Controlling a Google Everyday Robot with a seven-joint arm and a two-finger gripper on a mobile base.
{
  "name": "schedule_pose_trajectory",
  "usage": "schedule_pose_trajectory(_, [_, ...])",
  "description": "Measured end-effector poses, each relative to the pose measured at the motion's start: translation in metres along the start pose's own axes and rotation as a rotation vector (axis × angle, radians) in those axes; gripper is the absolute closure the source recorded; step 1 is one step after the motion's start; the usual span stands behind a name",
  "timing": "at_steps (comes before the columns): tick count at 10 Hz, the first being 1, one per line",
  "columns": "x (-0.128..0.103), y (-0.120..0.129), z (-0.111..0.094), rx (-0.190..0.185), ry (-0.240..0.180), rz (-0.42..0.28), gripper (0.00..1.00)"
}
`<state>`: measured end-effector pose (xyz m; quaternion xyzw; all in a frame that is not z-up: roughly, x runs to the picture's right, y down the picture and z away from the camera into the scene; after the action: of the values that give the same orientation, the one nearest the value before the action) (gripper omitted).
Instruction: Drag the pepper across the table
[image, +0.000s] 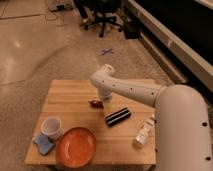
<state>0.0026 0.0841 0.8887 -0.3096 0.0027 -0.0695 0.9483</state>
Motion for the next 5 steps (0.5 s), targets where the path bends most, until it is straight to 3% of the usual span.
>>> schedule_pose_trajectory(5, [0.005,-0.025,0.024,-0.011,-0.018,0.034,0.35])
